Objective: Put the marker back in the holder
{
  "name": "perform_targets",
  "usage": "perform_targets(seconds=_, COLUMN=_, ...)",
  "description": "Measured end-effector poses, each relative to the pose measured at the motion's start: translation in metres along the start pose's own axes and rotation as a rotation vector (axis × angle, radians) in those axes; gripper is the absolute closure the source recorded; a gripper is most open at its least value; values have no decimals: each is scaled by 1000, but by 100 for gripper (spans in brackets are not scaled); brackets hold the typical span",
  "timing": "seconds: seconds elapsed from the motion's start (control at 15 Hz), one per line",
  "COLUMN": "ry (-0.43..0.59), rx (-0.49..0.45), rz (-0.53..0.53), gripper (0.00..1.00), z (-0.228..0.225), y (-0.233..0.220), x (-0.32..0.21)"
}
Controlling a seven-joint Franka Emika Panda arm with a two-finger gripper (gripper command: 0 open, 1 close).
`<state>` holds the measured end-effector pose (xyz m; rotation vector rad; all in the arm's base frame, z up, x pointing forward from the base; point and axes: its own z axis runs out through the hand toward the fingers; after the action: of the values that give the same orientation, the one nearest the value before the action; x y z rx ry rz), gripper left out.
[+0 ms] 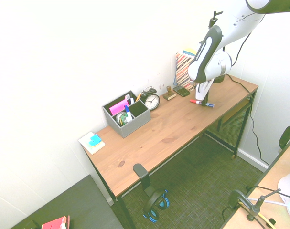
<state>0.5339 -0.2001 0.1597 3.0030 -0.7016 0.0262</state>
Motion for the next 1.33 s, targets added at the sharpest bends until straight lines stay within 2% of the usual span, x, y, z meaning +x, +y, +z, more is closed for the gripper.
perform_targets(seconds=0.27, ry=-8, rx=20, rz=23, gripper=100, z=-21, y=-6, x=3)
perform_targets(seconds=0.4, ry=-28, rx=40, rz=34, gripper=100, z=-67, y=-23, x=3)
perform_targets(seconds=0.53, ry=-107, rx=5, rz=64, gripper=100, z=-120, y=-52, x=-14)
perform_targets(seconds=0.67, ry=-183, rx=-22, rz=92, gripper=100, z=-163, y=-90, x=-35)
perform_targets(seconds=0.8, ry=-197, rx=-35, rz=126, gripper=100, z=-199, y=-136, x=-46)
perform_targets(seconds=1.0, ry=-257, rx=-55, rz=231, gripper=100, z=-203, y=-190, x=-62)
perform_targets(seconds=1.33, ry=-463, rx=11, rz=382, gripper=100, z=-179, y=-245, x=-45)
